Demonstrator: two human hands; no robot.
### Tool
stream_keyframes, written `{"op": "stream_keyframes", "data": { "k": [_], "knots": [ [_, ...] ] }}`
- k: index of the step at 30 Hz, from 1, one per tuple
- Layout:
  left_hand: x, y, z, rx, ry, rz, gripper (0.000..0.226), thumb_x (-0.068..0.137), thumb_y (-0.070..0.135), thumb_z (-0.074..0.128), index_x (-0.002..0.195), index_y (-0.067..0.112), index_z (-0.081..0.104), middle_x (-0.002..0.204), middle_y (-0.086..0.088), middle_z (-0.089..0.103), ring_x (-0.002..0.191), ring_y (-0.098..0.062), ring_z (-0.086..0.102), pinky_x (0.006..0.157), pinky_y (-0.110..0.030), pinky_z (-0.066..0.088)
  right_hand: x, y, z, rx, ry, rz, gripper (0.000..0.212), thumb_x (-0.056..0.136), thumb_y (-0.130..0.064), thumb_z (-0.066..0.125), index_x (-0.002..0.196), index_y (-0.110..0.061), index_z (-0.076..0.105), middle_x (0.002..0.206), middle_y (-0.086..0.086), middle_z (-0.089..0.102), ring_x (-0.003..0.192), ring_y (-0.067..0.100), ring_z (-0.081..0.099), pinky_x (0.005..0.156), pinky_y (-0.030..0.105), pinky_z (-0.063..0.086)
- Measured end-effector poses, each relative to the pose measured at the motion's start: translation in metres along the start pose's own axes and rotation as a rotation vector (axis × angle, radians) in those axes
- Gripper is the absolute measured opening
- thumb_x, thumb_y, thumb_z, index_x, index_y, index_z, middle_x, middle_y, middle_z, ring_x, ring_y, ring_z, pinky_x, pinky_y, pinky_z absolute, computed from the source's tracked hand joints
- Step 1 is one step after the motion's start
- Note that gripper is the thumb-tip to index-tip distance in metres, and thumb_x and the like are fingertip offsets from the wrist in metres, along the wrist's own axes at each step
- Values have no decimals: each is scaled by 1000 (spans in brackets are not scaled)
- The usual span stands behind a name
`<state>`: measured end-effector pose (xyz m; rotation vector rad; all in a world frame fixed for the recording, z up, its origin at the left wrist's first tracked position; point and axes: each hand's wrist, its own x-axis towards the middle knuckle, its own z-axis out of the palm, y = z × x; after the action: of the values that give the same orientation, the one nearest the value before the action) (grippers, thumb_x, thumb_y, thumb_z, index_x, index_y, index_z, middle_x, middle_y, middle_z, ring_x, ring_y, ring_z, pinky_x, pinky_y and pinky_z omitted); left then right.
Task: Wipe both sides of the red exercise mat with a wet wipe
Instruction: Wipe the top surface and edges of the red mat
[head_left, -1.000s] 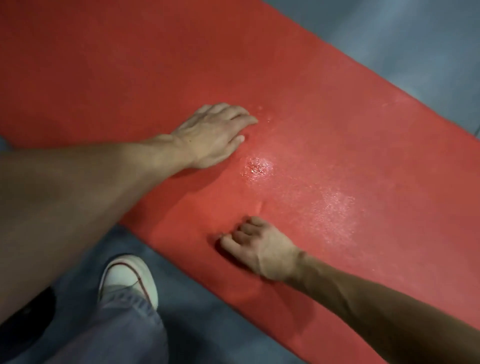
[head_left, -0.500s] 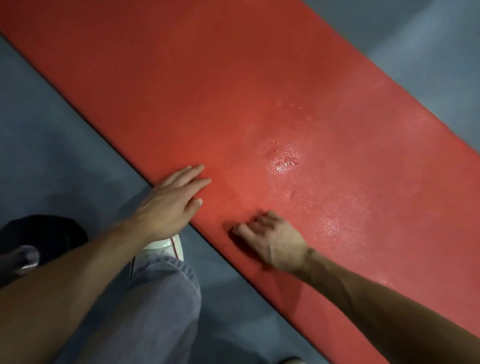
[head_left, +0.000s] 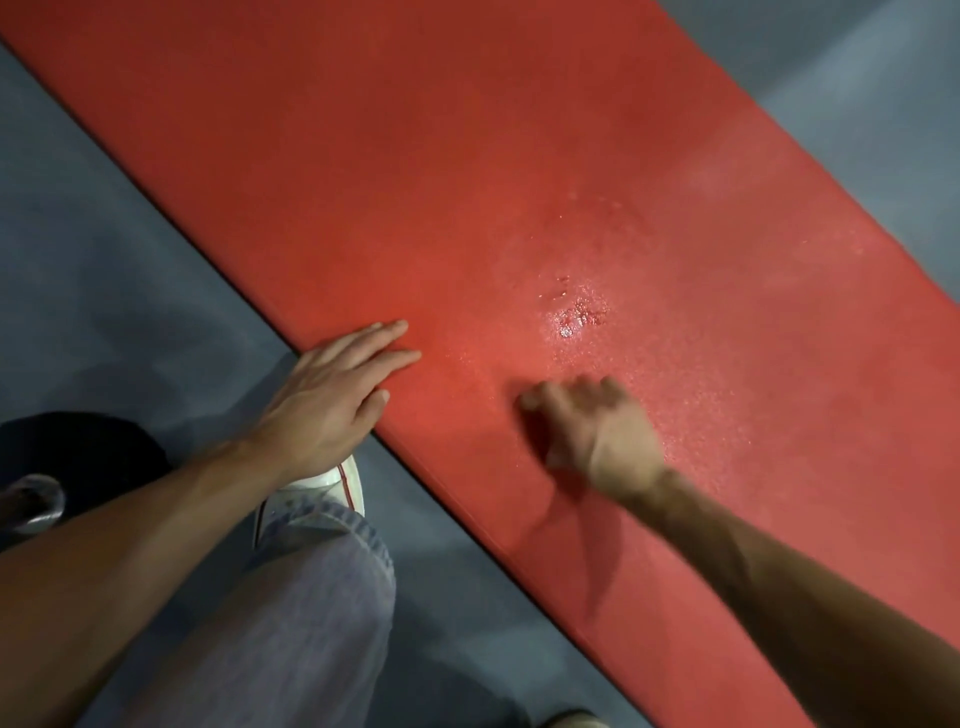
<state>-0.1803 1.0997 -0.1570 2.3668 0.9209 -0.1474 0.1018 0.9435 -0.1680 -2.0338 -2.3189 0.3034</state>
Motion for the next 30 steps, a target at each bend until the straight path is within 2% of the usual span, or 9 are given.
{"op": "stream_keyframes", "data": {
  "k": [3, 7, 9, 13, 16, 19, 24, 27, 30],
  "knots": [
    [-1, -1, 0, -11, -7, -2, 56, 98, 32, 37, 154, 35, 42, 168, 17, 20, 154, -8, 16, 114, -32, 19, 6, 54, -25, -15, 108, 345, 50, 67, -19, 86, 101, -15, 49, 66, 4, 63, 59, 26, 62, 63, 34, 43],
    [-2, 2, 0, -20, -20, -19, 56, 98, 34, 35, 155, 38, 39, 168, 21, 15, 154, -4, 11, 115, -31, 14, -20, -15, -7, 74, 80, 73, 8, 99, -28, 51, 98, -20, 52, 68, 0, 59, 61, 26, 58, 65, 36, 42],
    [-2, 1, 1, -11, -16, -16, 57, 98, 34, 35, 155, 39, 38, 168, 22, 14, 154, -2, 10, 115, -31, 13, -23, -5, -6, 59, 17, 52, 10, 96, -28, 54, 104, -22, 56, 73, -2, 63, 66, 23, 61, 66, 35, 41],
    [-3, 0, 2, 0, -15, -4, 57, 98, 34, 35, 155, 38, 37, 168, 21, 14, 154, -3, 10, 115, -34, 15, -3, 56, -27, 47, 46, 408, 37, 77, -19, 79, 104, -13, 55, 66, 3, 63, 57, 25, 61, 63, 32, 35],
    [-3, 1, 1, 3, -8, -10, 57, 98, 33, 35, 155, 38, 38, 168, 20, 15, 155, -6, 12, 114, -34, 16, -10, 8, -19, 89, 86, 243, 12, 95, -26, 60, 94, -16, 54, 61, 0, 57, 50, 24, 55, 56, 29, 44],
    [-3, 0, 2, 2, -6, -5, 56, 99, 33, 35, 155, 38, 38, 168, 20, 16, 155, -6, 13, 116, -34, 15, -19, 0, -14, 116, 21, 119, 19, 96, -31, 50, 99, -15, 60, 66, -1, 62, 58, 24, 61, 62, 32, 47],
    [-2, 0, 2, 15, -5, 1, 55, 100, 31, 34, 154, 39, 38, 168, 21, 17, 154, -5, 13, 115, -32, 15, 7, 61, -24, 45, 78, 511, 36, 81, -22, 78, 101, -10, 51, 65, 9, 62, 54, 28, 57, 63, 34, 42],
    [-2, 0, 1, 18, 22, 1, 52, 102, 26, 37, 153, 38, 41, 167, 19, 21, 154, -8, 18, 113, -31, 17, 10, -4, -6, 140, 157, 305, 11, 99, -24, 56, 101, -15, 50, 59, 5, 57, 51, 31, 57, 54, 35, 40],
    [-1, -1, 2, 29, 30, -2, 53, 105, 16, 46, 153, 37, 42, 167, 18, 21, 153, -8, 18, 112, -29, 16, 5, -55, 12, 112, 79, -91, 27, 93, -23, 64, 116, -21, 51, 69, -1, 60, 64, 26, 60, 66, 35, 46]
  ]
}}
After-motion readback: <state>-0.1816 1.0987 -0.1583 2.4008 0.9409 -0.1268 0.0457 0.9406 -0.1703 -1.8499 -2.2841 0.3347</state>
